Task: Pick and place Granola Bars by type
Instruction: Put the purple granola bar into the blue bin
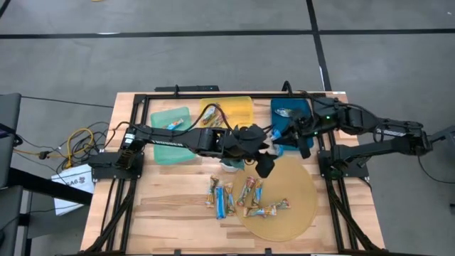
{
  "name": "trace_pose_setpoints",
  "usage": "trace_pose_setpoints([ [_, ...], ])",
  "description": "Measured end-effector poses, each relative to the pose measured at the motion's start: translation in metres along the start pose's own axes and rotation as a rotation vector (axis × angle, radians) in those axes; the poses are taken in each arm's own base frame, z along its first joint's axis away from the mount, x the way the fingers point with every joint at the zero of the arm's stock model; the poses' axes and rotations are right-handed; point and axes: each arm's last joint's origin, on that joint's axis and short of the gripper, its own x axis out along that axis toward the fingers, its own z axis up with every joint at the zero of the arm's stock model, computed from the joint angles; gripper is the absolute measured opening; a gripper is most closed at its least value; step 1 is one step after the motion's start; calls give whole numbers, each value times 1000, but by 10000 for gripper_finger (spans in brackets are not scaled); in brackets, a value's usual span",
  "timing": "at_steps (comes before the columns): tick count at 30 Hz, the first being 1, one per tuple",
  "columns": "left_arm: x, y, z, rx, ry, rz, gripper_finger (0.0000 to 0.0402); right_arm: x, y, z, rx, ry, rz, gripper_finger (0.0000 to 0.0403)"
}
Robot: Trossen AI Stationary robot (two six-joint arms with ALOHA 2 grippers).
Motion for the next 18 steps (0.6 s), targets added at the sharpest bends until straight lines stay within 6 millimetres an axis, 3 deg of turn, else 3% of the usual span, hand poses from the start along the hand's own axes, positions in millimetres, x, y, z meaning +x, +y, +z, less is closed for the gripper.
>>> trace_pose_setpoints([
  [7, 0, 6, -9, -59, 93, 61, 265, -9, -25, -10, -41, 109, -184, 55],
  [18, -1, 5, -11, -64, 141, 14, 265, -33, -66, -21, -270, 347, -749, 55],
])
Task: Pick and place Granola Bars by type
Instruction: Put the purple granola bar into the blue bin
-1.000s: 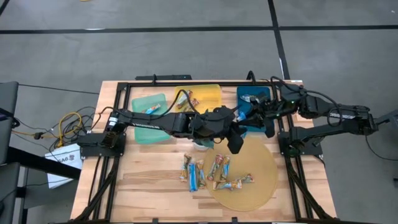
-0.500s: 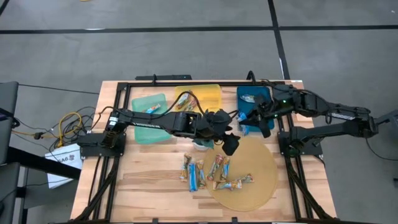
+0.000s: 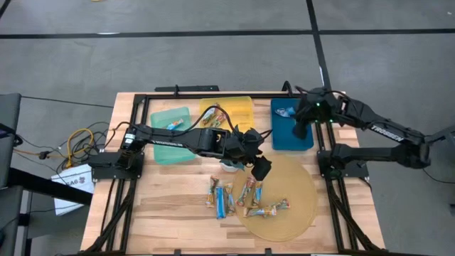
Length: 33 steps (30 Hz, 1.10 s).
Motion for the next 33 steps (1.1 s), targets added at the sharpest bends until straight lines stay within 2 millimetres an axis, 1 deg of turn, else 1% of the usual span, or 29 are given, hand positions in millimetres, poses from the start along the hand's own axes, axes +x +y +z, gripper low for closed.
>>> trace_pose_setpoints([
  [4, 0, 0, 0, 0, 0, 0, 265, 6, -8, -1, -72, 67, -140, 55],
  [9, 0, 0, -1, 2, 8, 1, 265, 18, -11, 1, -143, 149, -218, 55],
  [15, 0, 0, -1, 3, 11, -2, 265, 32, -10, 2, -167, 208, -205, 55],
  [22, 0, 1, -2, 7, 21, 6, 265, 50, -8, 2, -248, 296, -169, 55],
  [29, 0, 2, -5, 13, 42, 21, 265, 81, -6, 1, -344, 414, -113, 55],
  [33, -1, 0, -6, 15, 44, 19, 265, 101, -9, -3, -342, 495, -93, 55],
])
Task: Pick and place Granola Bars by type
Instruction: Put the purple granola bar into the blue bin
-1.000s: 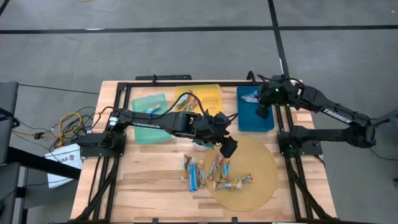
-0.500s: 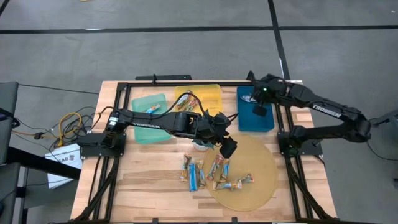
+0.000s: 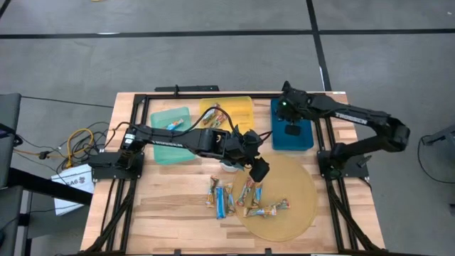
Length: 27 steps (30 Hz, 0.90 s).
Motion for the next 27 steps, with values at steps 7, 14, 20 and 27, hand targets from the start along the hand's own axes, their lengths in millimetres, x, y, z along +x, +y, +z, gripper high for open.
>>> trace_pose_setpoints([
  [7, -1, -3, -4, 8, 11, -1, 265, 34, -7, 1, 27, 113, 72, 55],
  [14, -1, -3, -4, 9, 14, 1, 265, 44, -14, -2, 100, 101, 141, 56],
  [20, -1, -3, -4, 9, 14, 1, 265, 46, -18, -7, 123, 121, 147, 90],
  [27, -1, -3, -4, 10, 15, 0, 265, 45, -17, -7, 161, 129, 148, 161],
])
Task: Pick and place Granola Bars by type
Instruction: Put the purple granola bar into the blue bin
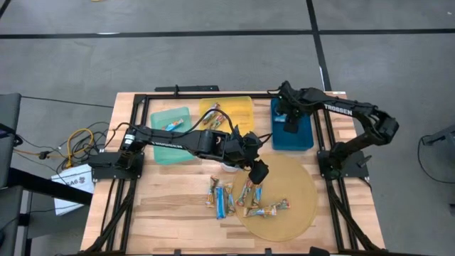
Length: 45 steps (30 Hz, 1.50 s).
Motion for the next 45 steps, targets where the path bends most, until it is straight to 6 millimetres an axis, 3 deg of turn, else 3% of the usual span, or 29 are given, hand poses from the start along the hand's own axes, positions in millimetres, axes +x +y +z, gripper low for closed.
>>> trace_pose_setpoints([
  [9, -3, -11, -9, 31, 14, -21, 265, -15, 9, -3, 33, -34, 10, 206],
  [17, -6, -21, -24, 29, 87, -57, 265, -54, 22, -18, 151, -217, 137, 203],
  [23, -12, -28, -47, 36, 241, -46, 265, -87, 35, -34, 317, -380, 295, 197],
  [29, -21, -29, -69, -114, 345, 87, 265, -118, 53, -50, 490, -497, 540, 197],
  [35, -24, -39, -99, -294, 296, 225, 265, -142, 67, -62, 490, -619, 670, 196],
  [39, -12, -42, -121, -416, 300, 317, 265, -155, 75, -71, 429, -702, 718, 192],
  [45, 25, -41, -155, -582, 322, 448, 265, -175, 84, -80, 346, -842, 810, 193],
])
